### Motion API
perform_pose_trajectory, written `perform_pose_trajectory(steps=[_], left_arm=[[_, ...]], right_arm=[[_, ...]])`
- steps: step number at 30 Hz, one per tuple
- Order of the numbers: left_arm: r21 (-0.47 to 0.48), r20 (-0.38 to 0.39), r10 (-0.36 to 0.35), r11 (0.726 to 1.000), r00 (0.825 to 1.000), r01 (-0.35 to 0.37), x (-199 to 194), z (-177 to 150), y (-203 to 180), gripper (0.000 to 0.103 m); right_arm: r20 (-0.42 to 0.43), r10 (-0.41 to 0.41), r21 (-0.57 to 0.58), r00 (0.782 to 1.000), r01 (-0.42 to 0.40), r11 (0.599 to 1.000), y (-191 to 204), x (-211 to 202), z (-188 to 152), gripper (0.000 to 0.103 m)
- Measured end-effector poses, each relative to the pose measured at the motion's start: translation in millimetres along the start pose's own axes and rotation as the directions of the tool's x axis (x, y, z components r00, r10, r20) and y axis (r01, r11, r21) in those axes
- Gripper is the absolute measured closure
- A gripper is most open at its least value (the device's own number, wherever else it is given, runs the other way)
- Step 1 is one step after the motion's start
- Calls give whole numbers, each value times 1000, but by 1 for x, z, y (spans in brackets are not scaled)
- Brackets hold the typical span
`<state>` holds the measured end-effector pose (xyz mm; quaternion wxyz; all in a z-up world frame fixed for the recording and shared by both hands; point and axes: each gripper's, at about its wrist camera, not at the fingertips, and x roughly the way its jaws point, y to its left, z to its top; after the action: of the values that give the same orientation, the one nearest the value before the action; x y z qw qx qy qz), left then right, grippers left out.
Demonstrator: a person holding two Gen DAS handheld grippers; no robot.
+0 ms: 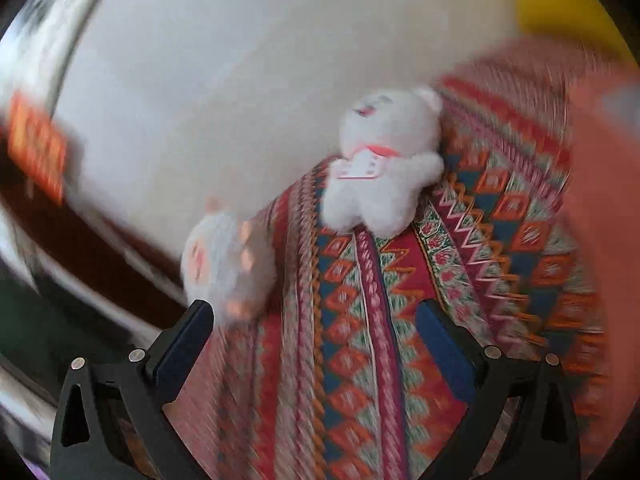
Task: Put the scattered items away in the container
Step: 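Move both tools back toward the white bear and sheep plush toys, then grasp the fluffy sheep plush with the left tool while the right grasps the white bear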
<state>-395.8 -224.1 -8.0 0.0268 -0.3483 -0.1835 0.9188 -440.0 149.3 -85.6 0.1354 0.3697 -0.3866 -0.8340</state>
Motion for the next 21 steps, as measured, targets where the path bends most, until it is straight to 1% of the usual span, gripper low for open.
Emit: perform_pose_trajectory(steps=[3, 5, 7, 9, 10, 12, 13, 14, 15, 16, 17, 18, 19, 20, 21], left_arm=[[-8, -47, -38, 999, 998, 38, 49, 34, 18, 1], [-1, -71, -77, 997, 994, 78, 80, 54, 24, 1], [14, -110, -128, 991, 986, 130, 116, 71, 23, 1], [33, -163, -179, 982, 970, 187, 146, 79, 18, 0], [49, -169, -204, 975, 964, 215, 159, 81, 12, 0], [104, -142, -197, 972, 970, 212, 167, 82, -6, 0], [134, -126, -189, 970, 974, 205, 169, 82, -15, 1], [152, -115, -183, 968, 976, 199, 168, 79, -23, 2], [158, -98, -179, 968, 979, 193, 163, 74, -32, 7], [168, -84, -185, 966, 979, 196, 155, 67, -41, 21], [188, -69, -198, 960, 978, 208, 142, 60, -50, 28], [212, -54, -214, 952, 975, 221, 126, 51, -60, 41], [227, -40, -227, 946, 973, 230, 112, 43, -67, 65], [231, -35, -259, 938, 965, 260, 94, 34, -74, 79], [231, -39, -272, 934, 962, 274, 77, 21, -79, 103]], right_arm=[[-5, -48, 113, 999, 48, 992, -32, 52, 33, 0], [13, -58, 144, 998, 56, 988, -46, 86, 59, 0], [37, -32, 170, 999, 26, 985, -52, 111, 77, 0], [33, 21, 219, 999, -28, 975, -57, 144, 93, 0], [36, 17, 220, 999, -24, 975, -55, 156, 98, 0], [-3, 2, 123, 1000, -2, 992, -39, 175, 103, 2], [-40, -32, 60, 999, 34, 998, -30, 185, 103, 29], [-54, -37, 47, 998, 40, 998, -28, 188, 102, 28], [-48, -18, 46, 999, 20, 999, -27, 183, 98, 30], [-41, 2, 45, 999, 0, 999, -26, 179, 94, 31], [-40, 28, 55, 999, -26, 998, -25, 169, 86, 31], [-39, 54, 65, 998, -51, 997, -25, 159, 78, 32], [-41, 63, 58, 997, -60, 996, -23, 145, 67, 31], [-43, 71, 51, 997, -69, 996, -21, 130, 55, 31], [-43, 65, 30, 997, -64, 998, -18, 110, 39, 31]])
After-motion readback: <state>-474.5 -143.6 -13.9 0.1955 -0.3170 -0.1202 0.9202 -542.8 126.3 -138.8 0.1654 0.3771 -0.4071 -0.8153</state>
